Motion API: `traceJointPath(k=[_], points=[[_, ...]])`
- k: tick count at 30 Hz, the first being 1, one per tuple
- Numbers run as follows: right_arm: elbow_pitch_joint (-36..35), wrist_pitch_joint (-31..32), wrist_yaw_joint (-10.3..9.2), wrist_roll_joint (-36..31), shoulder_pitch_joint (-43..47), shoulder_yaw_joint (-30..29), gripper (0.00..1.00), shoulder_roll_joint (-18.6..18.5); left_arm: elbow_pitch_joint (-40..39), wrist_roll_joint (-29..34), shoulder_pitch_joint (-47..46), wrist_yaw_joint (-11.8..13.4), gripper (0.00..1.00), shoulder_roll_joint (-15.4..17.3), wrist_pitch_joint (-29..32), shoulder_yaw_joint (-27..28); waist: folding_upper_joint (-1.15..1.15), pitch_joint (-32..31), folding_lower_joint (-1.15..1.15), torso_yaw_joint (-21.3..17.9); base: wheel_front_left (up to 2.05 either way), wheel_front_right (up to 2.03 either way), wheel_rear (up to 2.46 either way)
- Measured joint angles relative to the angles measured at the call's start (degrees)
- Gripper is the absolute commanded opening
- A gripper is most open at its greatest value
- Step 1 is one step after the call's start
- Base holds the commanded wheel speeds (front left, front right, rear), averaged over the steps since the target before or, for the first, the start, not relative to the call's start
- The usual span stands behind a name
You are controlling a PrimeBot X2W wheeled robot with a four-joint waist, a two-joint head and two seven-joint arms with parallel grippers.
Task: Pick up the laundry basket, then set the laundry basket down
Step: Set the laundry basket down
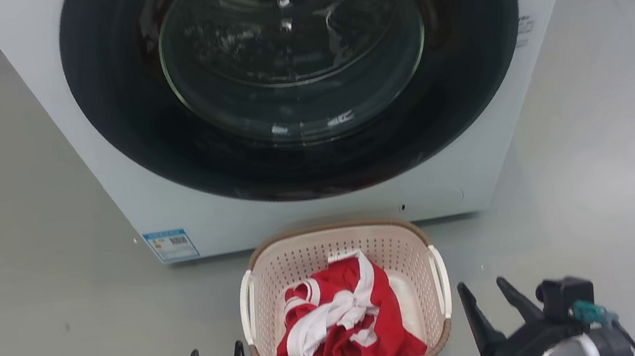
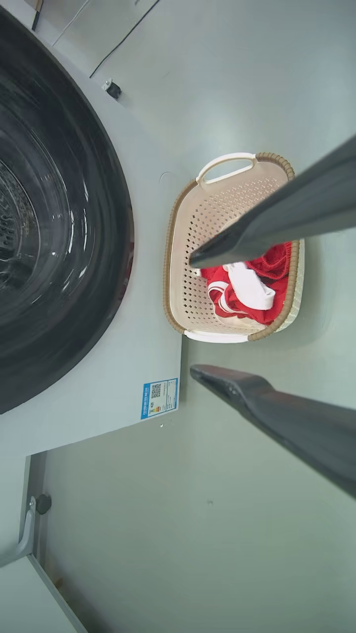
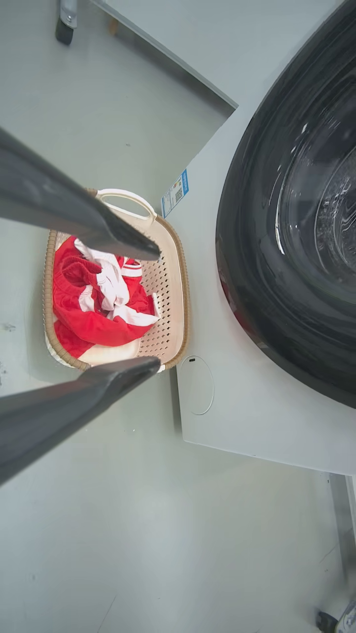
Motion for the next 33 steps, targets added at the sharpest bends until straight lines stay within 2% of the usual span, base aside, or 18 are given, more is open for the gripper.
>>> traceJointPath(k=[16,22,33], points=[[-14.60,0.00,-0.49,-8.01,16.21,-6.66,1.00,0.04,-12.56,5.46,13.80,0.15,1.00,1.48,0.00,6.72,0.00,-10.57,0.00,-1.30,0.00,0.00,0.00],[-18.96,-0.01,-0.65,-11.94,20.15,-11.27,1.00,0.83,-16.41,8.02,17.34,0.16,1.00,0.98,0.00,9.36,0.00,-11.59,0.01,-1.50,0.00,0.00,0.00],[-24.97,0.00,-0.65,-18.17,23.99,-16.33,1.00,2.60,-21.38,11.24,20.04,0.20,1.00,-0.10,0.00,11.71,0.01,-11.19,0.01,-1.81,0.00,0.00,0.00]])
